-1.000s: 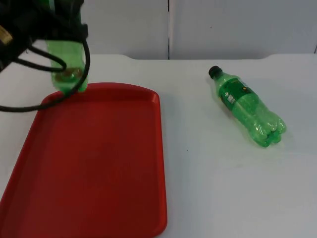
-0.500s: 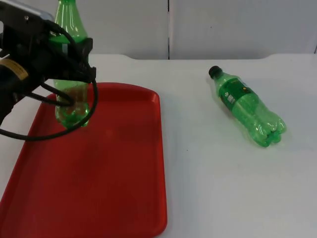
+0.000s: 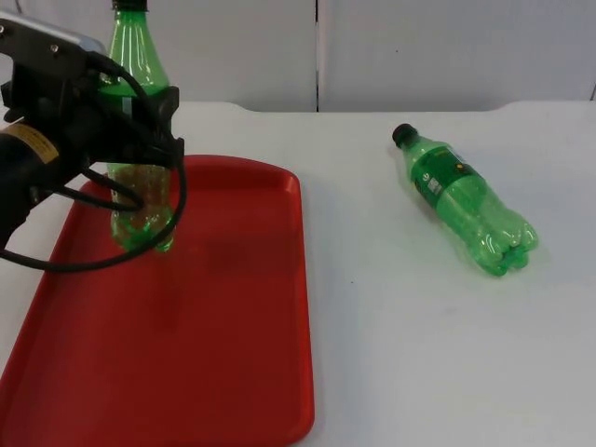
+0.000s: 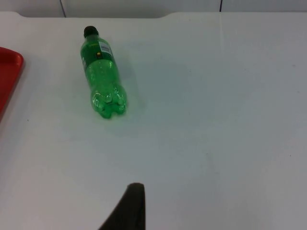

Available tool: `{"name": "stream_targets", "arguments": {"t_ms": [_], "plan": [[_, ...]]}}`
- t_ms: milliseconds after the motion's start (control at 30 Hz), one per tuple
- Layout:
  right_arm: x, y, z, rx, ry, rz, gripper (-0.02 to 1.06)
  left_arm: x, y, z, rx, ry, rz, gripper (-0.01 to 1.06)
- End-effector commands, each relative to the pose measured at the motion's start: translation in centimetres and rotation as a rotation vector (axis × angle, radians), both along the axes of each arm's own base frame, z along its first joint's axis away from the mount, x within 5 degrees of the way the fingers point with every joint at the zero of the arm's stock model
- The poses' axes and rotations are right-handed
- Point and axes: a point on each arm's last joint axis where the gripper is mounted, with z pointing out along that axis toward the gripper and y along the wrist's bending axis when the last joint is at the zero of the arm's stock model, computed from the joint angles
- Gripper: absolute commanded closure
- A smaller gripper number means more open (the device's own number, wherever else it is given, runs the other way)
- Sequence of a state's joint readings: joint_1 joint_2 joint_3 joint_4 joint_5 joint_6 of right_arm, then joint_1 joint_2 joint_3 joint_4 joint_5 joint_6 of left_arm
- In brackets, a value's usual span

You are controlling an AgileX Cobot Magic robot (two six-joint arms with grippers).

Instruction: Place the bottle upright on the tray.

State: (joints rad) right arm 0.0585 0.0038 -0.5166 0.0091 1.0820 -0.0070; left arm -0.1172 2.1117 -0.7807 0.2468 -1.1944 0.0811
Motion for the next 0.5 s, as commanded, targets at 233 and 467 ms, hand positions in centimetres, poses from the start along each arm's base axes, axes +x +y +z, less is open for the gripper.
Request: {"name": "stream_targets", "arguments": {"t_ms": [233, 467], "plan": [[0.0, 0.0, 0.0, -0.002, -0.008, -0.005, 0.09, 1.7, -0.4, 0.0, -0.039, -0.045, -0.024, 1.05], [0.0, 0.0, 0.0, -0.002, -0.008, -0.005, 0.09, 2.3, -0.8, -1.7, -0.020, -0.024, -0.062, 1.05]]}}
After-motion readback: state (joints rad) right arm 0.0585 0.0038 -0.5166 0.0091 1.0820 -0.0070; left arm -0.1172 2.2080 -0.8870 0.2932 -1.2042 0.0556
